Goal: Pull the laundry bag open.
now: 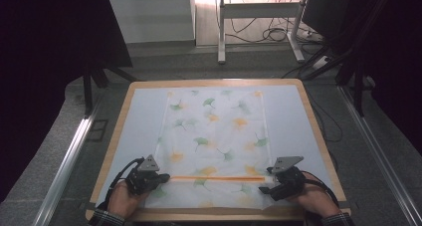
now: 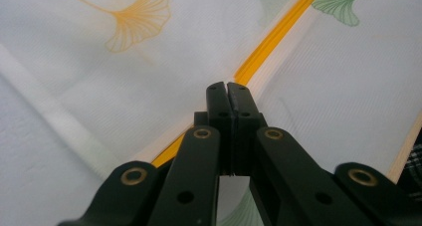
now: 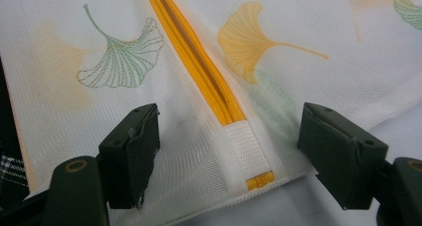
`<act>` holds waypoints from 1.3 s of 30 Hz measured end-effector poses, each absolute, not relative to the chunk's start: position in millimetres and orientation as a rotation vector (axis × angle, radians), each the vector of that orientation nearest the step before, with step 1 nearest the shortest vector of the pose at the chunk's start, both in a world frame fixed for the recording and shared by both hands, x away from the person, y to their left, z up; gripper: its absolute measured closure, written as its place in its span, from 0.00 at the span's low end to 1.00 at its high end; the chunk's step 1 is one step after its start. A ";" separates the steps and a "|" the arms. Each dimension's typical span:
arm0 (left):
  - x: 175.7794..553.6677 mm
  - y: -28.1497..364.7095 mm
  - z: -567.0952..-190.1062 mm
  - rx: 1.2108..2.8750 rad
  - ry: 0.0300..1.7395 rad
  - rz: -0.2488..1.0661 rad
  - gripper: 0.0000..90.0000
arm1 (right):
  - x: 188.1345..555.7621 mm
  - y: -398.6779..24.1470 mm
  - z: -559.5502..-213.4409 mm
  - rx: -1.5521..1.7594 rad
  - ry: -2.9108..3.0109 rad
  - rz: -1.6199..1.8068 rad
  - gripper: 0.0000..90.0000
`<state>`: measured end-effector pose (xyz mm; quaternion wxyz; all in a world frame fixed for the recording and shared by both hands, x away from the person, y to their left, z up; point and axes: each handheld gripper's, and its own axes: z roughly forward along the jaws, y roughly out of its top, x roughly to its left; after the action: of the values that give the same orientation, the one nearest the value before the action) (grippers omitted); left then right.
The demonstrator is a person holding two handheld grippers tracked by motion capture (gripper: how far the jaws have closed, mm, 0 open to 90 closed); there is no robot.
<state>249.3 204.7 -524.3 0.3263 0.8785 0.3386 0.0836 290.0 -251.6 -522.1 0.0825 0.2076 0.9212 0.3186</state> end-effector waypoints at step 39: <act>237.1 256.6 -526.1 2.273 1.043 0.299 1.00 | 289.9 -250.4 -521.6 0.628 2.754 0.937 0.27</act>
<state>237.1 256.6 -526.1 0.3064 0.8590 0.3943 0.1129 289.9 -250.4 -521.6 0.0825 0.2103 0.9222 0.3138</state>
